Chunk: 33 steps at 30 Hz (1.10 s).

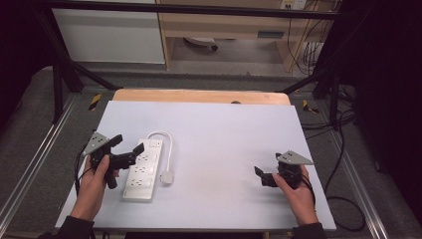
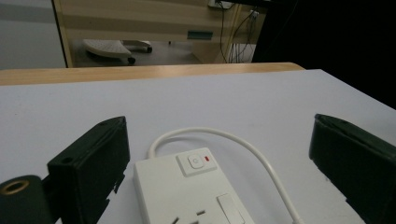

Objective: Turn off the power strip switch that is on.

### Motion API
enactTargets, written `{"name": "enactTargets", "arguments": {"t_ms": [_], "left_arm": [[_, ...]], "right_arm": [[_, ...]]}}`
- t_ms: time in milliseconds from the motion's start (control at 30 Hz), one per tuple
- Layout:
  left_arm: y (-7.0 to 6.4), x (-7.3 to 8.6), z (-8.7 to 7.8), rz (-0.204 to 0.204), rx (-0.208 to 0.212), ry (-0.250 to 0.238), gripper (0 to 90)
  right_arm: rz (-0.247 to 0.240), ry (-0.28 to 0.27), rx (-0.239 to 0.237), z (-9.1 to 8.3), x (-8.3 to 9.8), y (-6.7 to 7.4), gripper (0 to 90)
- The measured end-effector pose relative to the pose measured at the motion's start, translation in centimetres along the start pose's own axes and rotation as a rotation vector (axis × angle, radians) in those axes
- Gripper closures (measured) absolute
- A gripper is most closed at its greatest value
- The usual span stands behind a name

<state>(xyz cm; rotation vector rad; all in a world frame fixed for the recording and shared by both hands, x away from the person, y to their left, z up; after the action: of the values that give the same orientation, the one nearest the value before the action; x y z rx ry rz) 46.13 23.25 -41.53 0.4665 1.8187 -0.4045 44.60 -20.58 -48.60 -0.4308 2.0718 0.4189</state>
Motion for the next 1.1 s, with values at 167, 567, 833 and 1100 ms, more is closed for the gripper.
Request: {"name": "enactTargets", "arguments": {"t_ms": [167,567,833,1100], "left_arm": [[0.0,-0.2,-1.0,-0.002,-0.001,-0.013,5.3],[0.0,-0.8,-2.7,-0.002,0.002,-0.032,5.6],[0.1,-1.0,-4.3,-0.012,0.003,-0.046,5.7],[0.4,-0.7,-5.9,-0.023,0.005,-0.057,5.6]], "right_arm": [[-0.004,0.001,-0.004,0.0,0.0,0.1,3.4],[-0.007,0.003,-0.001,0.0,0.0,0.1,3.4],[-0.006,0.002,0.0,0.0,0.0,0.0,3.4],[0.002,0.001,0.003,-0.1,0.0,0.0,3.4]]}}
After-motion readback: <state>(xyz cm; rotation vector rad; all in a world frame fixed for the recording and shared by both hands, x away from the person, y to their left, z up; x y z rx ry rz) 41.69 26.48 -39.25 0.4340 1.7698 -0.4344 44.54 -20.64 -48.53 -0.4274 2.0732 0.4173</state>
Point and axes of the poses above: each handheld gripper's, and its own axes: z roughly forward along the jaws, x roughly out of its underside, y roughly to its left, the point moved 10 cm from there along z, roughly forward along the jaws, and after that the axes turned 8 degrees about z, right-handed, at the moved point
